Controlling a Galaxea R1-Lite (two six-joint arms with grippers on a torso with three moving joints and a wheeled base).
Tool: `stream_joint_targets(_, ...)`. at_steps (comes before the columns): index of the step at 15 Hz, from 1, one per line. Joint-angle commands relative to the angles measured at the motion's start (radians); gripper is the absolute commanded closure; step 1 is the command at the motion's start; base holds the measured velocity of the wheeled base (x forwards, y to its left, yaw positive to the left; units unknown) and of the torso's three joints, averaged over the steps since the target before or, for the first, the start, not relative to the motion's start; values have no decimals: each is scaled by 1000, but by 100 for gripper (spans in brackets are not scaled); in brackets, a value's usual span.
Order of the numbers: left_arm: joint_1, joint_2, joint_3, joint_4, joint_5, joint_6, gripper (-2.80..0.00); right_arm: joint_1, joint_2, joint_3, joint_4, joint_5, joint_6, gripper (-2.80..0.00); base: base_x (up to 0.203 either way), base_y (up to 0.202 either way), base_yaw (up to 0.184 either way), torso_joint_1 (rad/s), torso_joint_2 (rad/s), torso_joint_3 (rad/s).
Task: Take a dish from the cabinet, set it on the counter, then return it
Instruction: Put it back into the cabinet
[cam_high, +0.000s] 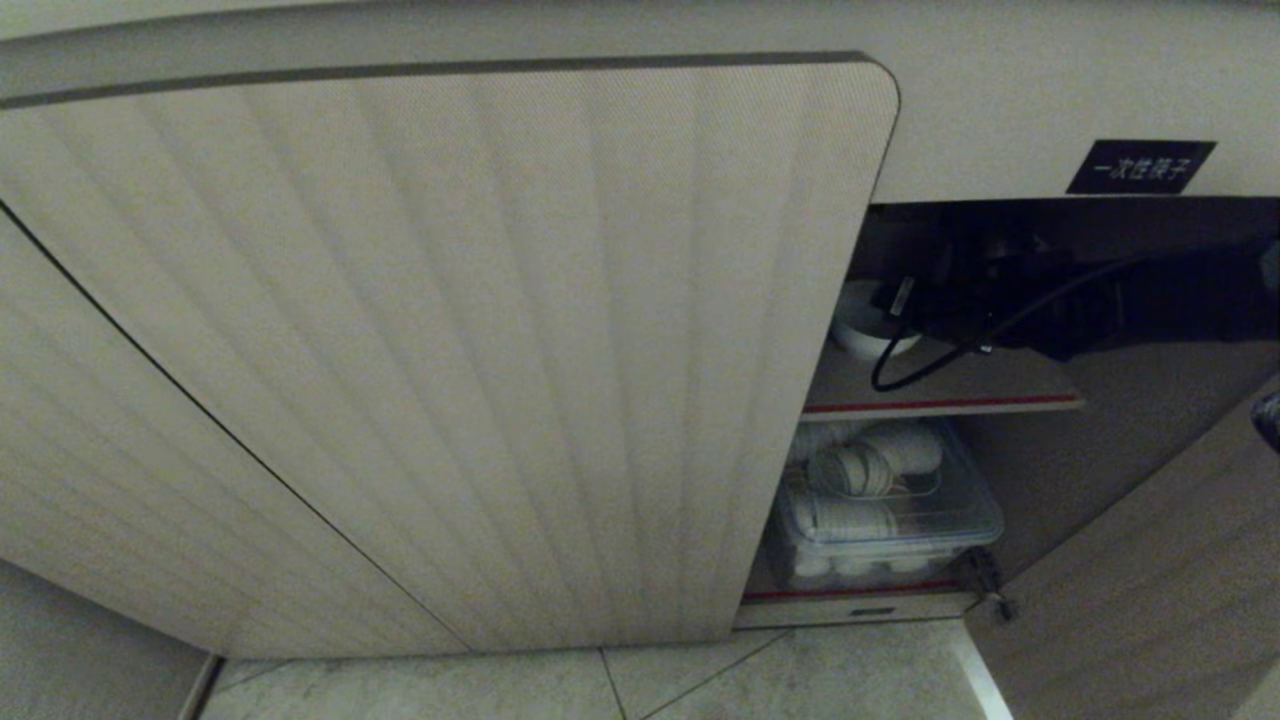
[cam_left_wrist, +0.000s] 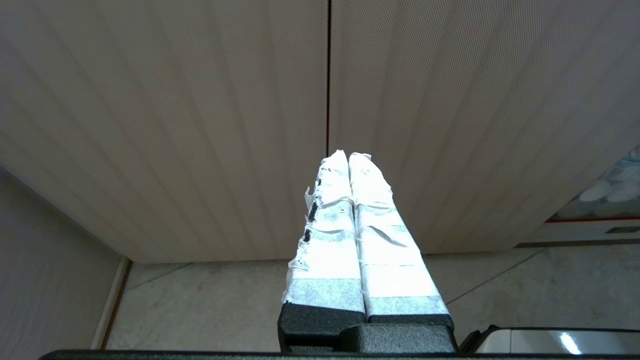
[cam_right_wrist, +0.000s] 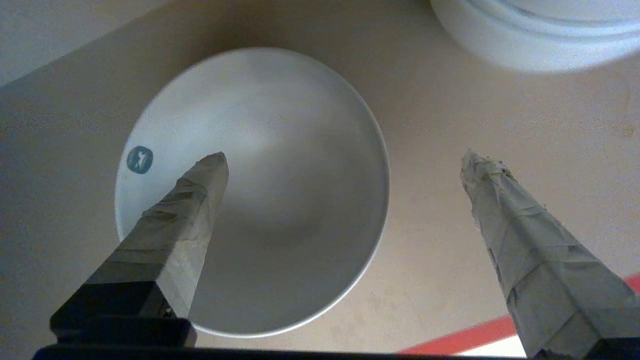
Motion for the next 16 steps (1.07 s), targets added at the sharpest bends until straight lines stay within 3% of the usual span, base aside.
stream_joint_targets(1, 0, 0, 0, 0, -1, 0, 0, 0, -12, 43, -54, -2, -18, -280, 0, 0, 0, 0, 0, 0)
stream_joint_targets(7, 0, 0, 0, 0, -1, 0, 0, -6, -38, 142, -201, -2, -75, -280, 0, 0, 0, 0, 0, 0)
stream_joint_targets(16, 1, 0, 0, 0, -1, 0, 0, -7, -80, 238, -292, 0, -122, -280, 0, 0, 0, 0, 0, 0)
